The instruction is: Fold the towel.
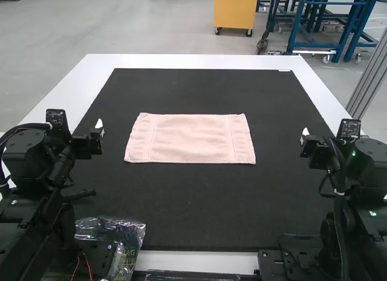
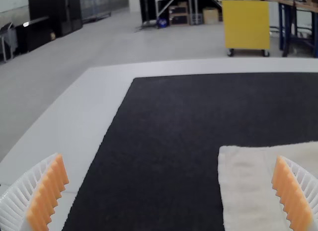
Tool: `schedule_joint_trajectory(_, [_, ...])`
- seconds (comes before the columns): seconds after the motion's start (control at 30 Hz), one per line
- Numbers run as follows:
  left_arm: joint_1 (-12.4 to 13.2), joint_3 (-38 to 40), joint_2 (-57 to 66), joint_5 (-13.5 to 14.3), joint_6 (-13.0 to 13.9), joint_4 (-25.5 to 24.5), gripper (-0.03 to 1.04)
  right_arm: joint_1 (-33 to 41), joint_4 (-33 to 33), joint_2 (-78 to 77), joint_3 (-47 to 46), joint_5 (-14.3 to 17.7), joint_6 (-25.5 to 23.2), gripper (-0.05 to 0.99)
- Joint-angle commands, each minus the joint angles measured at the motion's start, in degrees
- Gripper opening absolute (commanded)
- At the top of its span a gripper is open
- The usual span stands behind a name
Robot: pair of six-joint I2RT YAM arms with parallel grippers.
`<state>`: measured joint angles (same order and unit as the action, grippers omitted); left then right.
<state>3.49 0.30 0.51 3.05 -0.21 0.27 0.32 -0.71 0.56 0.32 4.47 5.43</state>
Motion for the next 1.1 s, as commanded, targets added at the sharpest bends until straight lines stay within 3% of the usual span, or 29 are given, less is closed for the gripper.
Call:
schedule_joint_trajectory(0.0, [0.0,-0.4,-0.6,0.4,0.6,0.3,0.97,0.5,-0.2,-0.5,-0.3,-0.4,-0.2,0.92])
schedule_joint_trajectory(0.5, [-0.1,-0.3,-0.5,0.4,0.6,0.4,0.97,0.5,-0.3,-0.6,-0.3,-0.5,0.0,0.92])
schedule_joint_trajectory(0.53, [-0.1,-0.4,-0.5,0.3,0.3,0.5,0.97,0.5,-0.3,-0.5,-0.3,-0.5,0.1,0.92])
schedule_joint_trajectory(0.6, [0.0,-0.4,-0.5,0.4,-2.7,1.5,0.97,0.6,-1.8,-0.5,-0.3,-0.5,0.6,0.92])
schedule_joint_trajectory(0.63, [-0.1,-0.4,-0.5,0.3,-2.6,2.9,0.97,0.6,-3.4,-0.6,-0.3,-0.5,0.6,0.92])
schedule_joint_trajectory(0.67, [-0.1,-0.4,-0.5,0.4,-0.4,4.9,0.97,0.6,-5.7,-0.6,-0.3,-0.4,1.7,0.92])
schedule_joint_trajectory(0.73, [-0.1,-0.4,-0.5,0.3,8.0,9.3,0.95,0.6,-11.3,-0.6,-0.3,-0.3,7.6,0.92])
schedule_joint_trajectory(0.77, [0.0,-0.4,-0.5,0.4,8.2,11.7,0.95,0.6,-13.8,-0.5,-0.3,-0.3,10.5,0.92])
schedule_joint_trajectory(0.83, [0.3,-0.3,-0.5,2.5,8.2,15.9,0.95,0.7,-15.3,-0.6,-0.3,-1.0,23.7,0.92])
schedule_joint_trajectory(0.87, [0.2,-0.2,-0.5,2.7,10.1,17.0,0.95,0.6,-16.2,-0.6,-0.3,-2.2,25.6,0.92])
schedule_joint_trajectory(0.9, [-0.1,-0.2,-0.5,0.3,13.9,17.9,0.95,0.6,-17.7,-0.6,-0.2,-3.0,25.7,0.92])
schedule_joint_trajectory(0.93, [-0.2,-0.2,-0.5,-3.2,16.0,18.7,0.95,0.5,-18.9,-0.6,-0.1,-3.0,25.7,0.92])
schedule_joint_trajectory(1.07, [-0.3,1.3,-0.4,-3.6,15.5,23.0,0.95,0.3,-19.3,0.7,4.2,-3.2,24.2,0.92])
